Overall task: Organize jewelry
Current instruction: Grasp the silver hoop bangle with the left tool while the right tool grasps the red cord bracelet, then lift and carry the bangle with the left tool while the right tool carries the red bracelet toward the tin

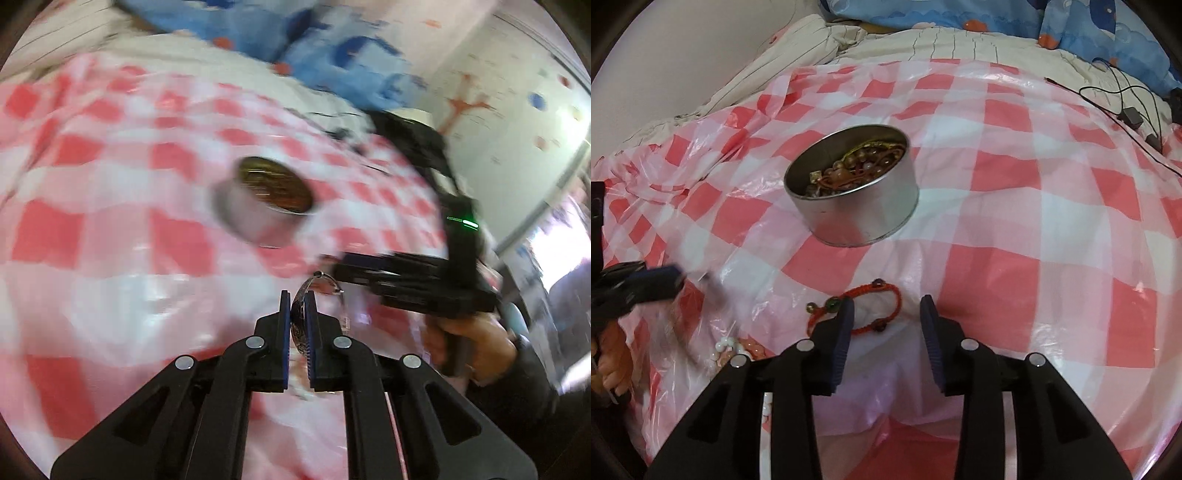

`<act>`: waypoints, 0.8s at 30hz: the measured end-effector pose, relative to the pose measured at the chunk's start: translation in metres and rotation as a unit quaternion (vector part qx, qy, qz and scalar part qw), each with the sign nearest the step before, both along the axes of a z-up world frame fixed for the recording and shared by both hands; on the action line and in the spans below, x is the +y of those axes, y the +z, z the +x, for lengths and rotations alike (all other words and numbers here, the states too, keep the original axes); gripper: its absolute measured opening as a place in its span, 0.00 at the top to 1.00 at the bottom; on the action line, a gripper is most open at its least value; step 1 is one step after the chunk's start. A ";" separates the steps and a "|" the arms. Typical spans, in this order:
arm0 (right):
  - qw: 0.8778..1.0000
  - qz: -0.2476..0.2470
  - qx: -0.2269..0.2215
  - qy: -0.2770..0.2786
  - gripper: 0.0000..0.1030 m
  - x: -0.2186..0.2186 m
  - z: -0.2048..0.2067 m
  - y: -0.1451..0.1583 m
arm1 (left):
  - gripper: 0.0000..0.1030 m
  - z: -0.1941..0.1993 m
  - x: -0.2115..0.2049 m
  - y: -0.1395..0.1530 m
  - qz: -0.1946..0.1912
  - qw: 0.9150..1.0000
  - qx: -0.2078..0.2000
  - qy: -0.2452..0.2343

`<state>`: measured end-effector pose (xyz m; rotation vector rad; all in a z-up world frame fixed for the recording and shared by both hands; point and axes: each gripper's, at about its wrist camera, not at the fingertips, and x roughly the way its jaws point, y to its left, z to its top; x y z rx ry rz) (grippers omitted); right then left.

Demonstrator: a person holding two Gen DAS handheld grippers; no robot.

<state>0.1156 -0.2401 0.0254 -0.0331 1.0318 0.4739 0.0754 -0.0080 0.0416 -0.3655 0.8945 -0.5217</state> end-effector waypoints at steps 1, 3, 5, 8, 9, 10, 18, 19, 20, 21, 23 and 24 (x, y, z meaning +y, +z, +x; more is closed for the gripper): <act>1.000 0.002 0.000 -0.001 0.64 -0.002 0.000 0.000 | 0.94 0.003 0.003 -0.005 0.010 1.000 0.010 0.018; 1.000 0.003 0.000 -0.001 0.64 -0.002 0.000 0.000 | 0.93 0.007 0.004 -0.010 0.039 0.998 0.019 0.035; 1.000 0.000 -0.005 0.001 0.64 0.001 0.000 -0.001 | 0.93 0.010 0.001 -0.013 0.063 0.997 0.021 0.037; 1.000 -0.009 -0.017 0.002 0.63 0.007 -0.002 -0.003 | 0.93 0.011 -0.010 -0.015 0.110 0.993 0.016 0.031; 0.999 -0.020 -0.024 0.006 0.64 0.011 -0.004 -0.003 | 0.93 0.011 -0.016 -0.017 0.135 0.990 0.013 0.029; 0.999 -0.030 -0.031 0.011 0.69 0.014 -0.005 -0.004 | 0.92 0.011 -0.019 -0.018 0.149 0.988 0.011 0.026; 0.999 -0.017 -0.029 0.025 0.95 0.020 -0.009 -0.003 | 0.92 0.004 -0.020 -0.020 0.177 0.984 0.001 0.027; 0.999 -0.013 -0.030 0.024 0.95 0.019 -0.009 -0.001 | 0.92 0.003 -0.020 -0.020 0.178 0.984 -0.003 0.028; 0.999 -0.004 -0.031 0.023 0.95 0.018 -0.010 0.002 | 0.92 0.002 -0.020 -0.020 0.179 0.983 -0.005 0.029; 0.999 0.007 -0.034 0.022 0.95 0.017 -0.010 0.007 | 0.92 0.001 -0.020 -0.020 0.180 0.983 -0.007 0.030; 0.999 0.018 -0.041 0.024 0.95 0.017 -0.012 0.015 | 0.92 -0.001 -0.021 -0.020 0.182 0.983 -0.011 0.031; 0.998 0.021 -0.045 0.025 0.95 0.017 -0.013 0.019 | 0.92 -0.001 -0.021 -0.020 0.183 0.983 -0.013 0.032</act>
